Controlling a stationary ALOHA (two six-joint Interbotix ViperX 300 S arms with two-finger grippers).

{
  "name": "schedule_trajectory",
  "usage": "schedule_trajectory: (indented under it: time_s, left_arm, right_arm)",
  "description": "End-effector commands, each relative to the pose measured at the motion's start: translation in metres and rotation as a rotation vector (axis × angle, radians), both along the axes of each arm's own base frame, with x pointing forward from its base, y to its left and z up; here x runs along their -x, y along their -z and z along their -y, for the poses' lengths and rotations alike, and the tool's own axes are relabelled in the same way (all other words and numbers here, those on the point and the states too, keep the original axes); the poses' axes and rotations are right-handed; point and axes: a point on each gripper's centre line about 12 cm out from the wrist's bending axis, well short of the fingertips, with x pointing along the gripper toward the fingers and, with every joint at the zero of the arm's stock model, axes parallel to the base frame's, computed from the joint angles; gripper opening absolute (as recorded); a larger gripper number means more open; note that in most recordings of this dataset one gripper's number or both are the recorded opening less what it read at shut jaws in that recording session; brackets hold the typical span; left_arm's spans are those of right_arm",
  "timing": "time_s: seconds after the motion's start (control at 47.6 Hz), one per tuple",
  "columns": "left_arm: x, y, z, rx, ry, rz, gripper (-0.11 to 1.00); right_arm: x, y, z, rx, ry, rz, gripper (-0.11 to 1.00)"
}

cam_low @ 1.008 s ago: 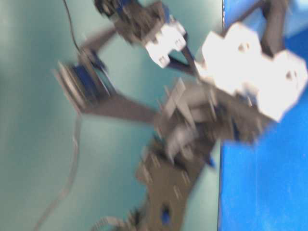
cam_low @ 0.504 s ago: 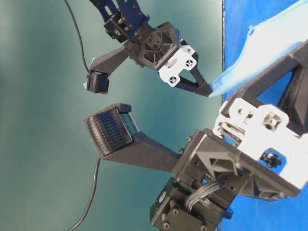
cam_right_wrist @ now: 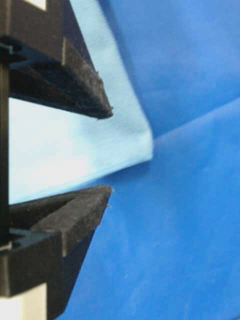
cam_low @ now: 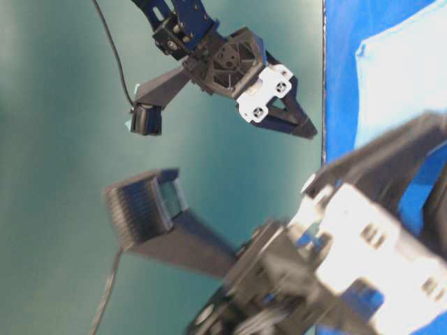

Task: Fold the light blue towel.
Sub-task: 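Release the towel and pull both grippers back outward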

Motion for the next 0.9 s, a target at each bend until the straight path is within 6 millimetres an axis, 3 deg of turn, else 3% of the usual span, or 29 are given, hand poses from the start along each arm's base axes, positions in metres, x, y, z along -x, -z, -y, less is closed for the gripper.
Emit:
schedule_trajectory:
  time_s: [0.0, 0.189, 0.336, 0.672, 0.777, 0.882]
  left_arm:
    - [0.011, -0.036, 0.006, 0.005, 0.02, 0.022, 0.78]
    - [0.043, -0.072, 0.002, -0.006, 0.036, 0.046, 0.77]
    - [0.064, -0.087, -0.018, -0.006, -0.004, 0.123, 0.77]
    - [0.117, -0.1, -0.068, -0.092, -0.109, 0.4, 0.76]
    - [0.136, -0.094, -0.082, -0.102, -0.157, 0.427, 0.76]
    - [0.143, -0.089, -0.088, -0.106, -0.18, 0.433, 0.76]
  right_arm:
    - [0.002, -0.025, -0.006, 0.028, -0.011, 0.048, 0.6]
    - [0.024, -0.05, -0.021, 0.049, -0.026, 0.101, 0.6]
    - [0.047, -0.063, -0.039, 0.055, -0.052, 0.154, 0.6]
    - [0.106, -0.077, -0.074, 0.063, -0.147, 0.359, 0.6]
    - [0.12, -0.069, -0.082, 0.055, -0.162, 0.38, 0.6]
    - [0.127, -0.06, -0.087, 0.036, -0.178, 0.391, 0.6]
